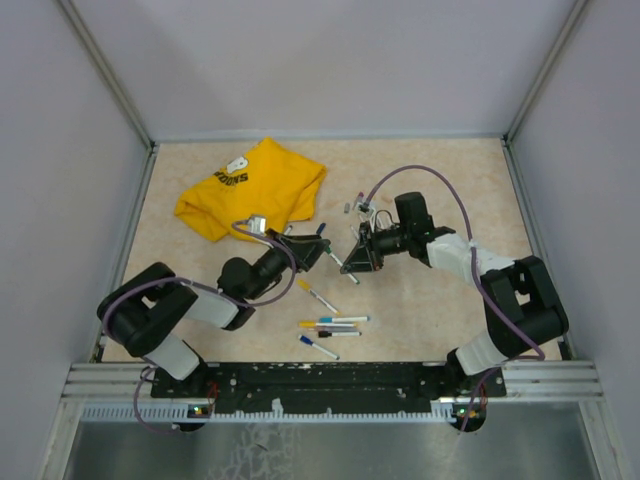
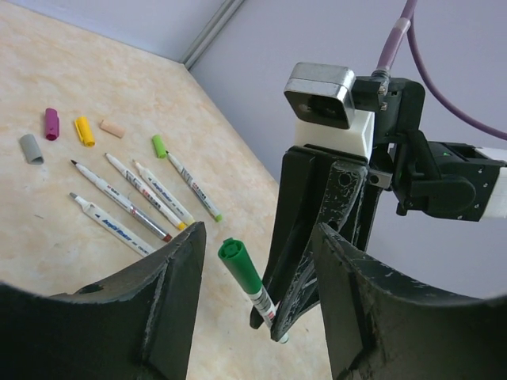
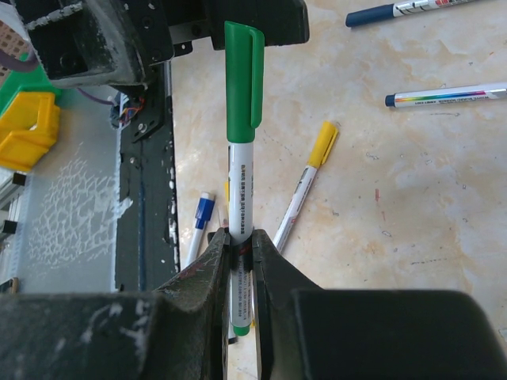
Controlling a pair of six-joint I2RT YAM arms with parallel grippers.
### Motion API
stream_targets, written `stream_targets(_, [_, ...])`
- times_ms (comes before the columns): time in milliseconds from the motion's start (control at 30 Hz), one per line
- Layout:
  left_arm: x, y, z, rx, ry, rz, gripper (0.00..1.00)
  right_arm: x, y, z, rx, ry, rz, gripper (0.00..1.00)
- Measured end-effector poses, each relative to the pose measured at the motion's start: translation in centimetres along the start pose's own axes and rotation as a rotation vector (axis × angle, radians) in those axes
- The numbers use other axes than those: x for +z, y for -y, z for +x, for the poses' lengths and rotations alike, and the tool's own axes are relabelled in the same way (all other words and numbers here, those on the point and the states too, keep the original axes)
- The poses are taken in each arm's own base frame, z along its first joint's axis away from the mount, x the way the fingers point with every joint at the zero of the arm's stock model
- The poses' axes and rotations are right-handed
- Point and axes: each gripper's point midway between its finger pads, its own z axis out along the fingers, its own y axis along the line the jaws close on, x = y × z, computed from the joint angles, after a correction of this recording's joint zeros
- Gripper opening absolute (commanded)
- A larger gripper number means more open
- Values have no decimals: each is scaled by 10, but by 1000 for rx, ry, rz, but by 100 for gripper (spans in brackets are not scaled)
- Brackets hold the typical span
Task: Open the pen caps
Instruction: Open the pen cap from the pen.
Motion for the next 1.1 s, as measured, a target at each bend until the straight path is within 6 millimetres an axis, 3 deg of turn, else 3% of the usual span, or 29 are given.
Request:
stream_targets(300, [8,6,2,-18,-1,-4,46,0,1,0,-2,0,3,0])
stream_targets(567, [9,3,6,-36,-9,-18,44,0,1,0,-8,-1,5,0])
stream_targets(767, [9,-1,12,-57,-26,-30,36,0,2,0,-8,-2,11,0])
stream_targets(867, [8,-3,19,-69,-46,-35,28,0,3,0,-9,-2,15,0])
stream_targets(1000, [8,-3,22,-91,-54,-35,2,0,4,1,-19,-3,20,0])
stream_targets(1100, [10,2,21,-100,-51,-16,0,0,4,0,-30,-2,17,0])
